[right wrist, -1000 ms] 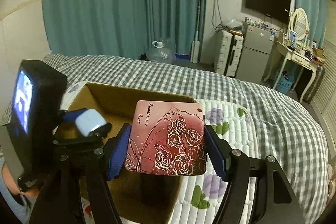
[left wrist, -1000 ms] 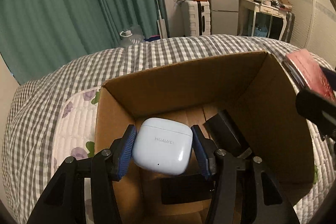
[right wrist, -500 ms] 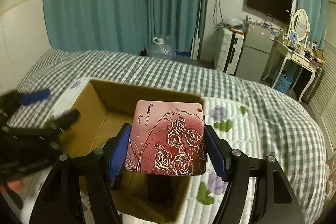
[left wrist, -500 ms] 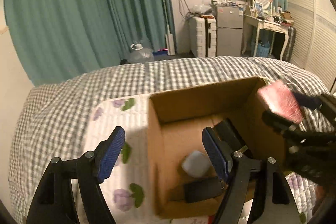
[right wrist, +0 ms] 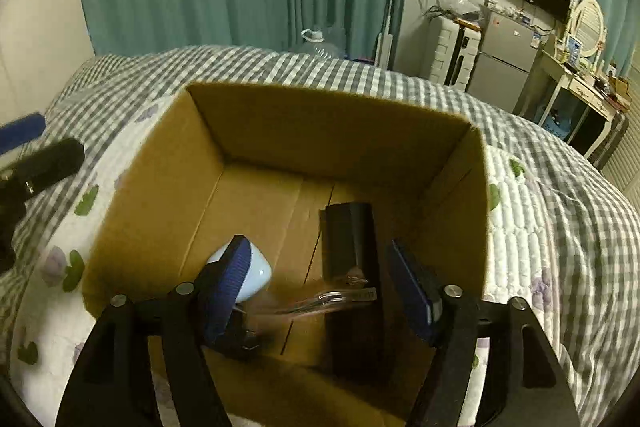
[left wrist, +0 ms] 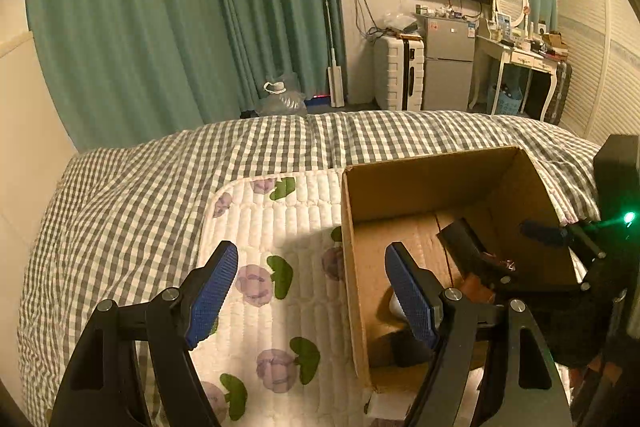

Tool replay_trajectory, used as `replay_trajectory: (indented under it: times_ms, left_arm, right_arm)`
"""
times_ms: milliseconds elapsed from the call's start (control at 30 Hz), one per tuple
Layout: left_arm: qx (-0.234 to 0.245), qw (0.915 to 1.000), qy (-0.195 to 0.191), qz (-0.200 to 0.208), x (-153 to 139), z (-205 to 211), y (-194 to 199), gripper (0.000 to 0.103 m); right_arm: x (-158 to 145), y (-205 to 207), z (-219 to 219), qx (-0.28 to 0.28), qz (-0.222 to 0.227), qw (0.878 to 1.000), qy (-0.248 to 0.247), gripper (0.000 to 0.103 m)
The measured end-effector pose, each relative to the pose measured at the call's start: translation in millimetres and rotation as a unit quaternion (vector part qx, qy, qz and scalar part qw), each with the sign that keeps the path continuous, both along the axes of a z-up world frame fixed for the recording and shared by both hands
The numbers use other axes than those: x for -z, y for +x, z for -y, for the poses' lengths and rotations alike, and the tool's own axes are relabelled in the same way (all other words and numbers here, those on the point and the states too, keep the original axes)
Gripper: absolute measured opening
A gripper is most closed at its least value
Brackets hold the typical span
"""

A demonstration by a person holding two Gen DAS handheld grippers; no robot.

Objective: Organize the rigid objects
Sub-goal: 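Lower the earbud case and card into the box and open both grippers, then grasp the white bottle-shaped device with the right gripper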

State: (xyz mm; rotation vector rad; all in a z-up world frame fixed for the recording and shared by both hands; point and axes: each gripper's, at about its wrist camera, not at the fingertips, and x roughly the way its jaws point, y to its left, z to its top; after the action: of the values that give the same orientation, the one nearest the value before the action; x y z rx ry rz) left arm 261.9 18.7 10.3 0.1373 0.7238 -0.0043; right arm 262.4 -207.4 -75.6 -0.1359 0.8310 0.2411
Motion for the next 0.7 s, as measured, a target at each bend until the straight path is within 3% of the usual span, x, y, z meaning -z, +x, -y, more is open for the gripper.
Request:
replay_trajectory:
  times_ms: [100, 233, 400, 567, 700]
  left_arm:
    - [-0.002, 1.0000, 0.001, -0.002, -6.9, -0.9, -13.9, 0.078]
    - [-0.006, 0.9999, -0.004, 0.011, -21.0, 0.2, -46.5, 0.095]
    - [0.000, 0.9997, -0.006, 0.023, -30.2, 2.8, -93.4, 0.103]
    - [0.002, 0.9995, -0.031, 0.001, -16.6, 2.8, -127.0, 0.103]
    - [-0.015, 0.9985, -0.049, -0.020, 9.5, -3.7, -141.2, 0.103]
  right_arm:
    - [-19.4, -14.2, 5.7, 0.004, 0.014, 1.000, -0.001, 0.074]
    - [-49.1, -44.8, 13.7, 0.003, 0.034, 0.999, -0.004, 0.084]
    - [-85.0, -99.7, 33.4, 0.009, 0.072, 0.997, -0.017, 0.097]
    - [-89.3, -140.8, 41.5, 0.004, 0.073, 0.997, -0.039, 0.102]
    - [-69.0, -162.2, 43.7, -0.011, 0.052, 0.998, -0.030, 0.102]
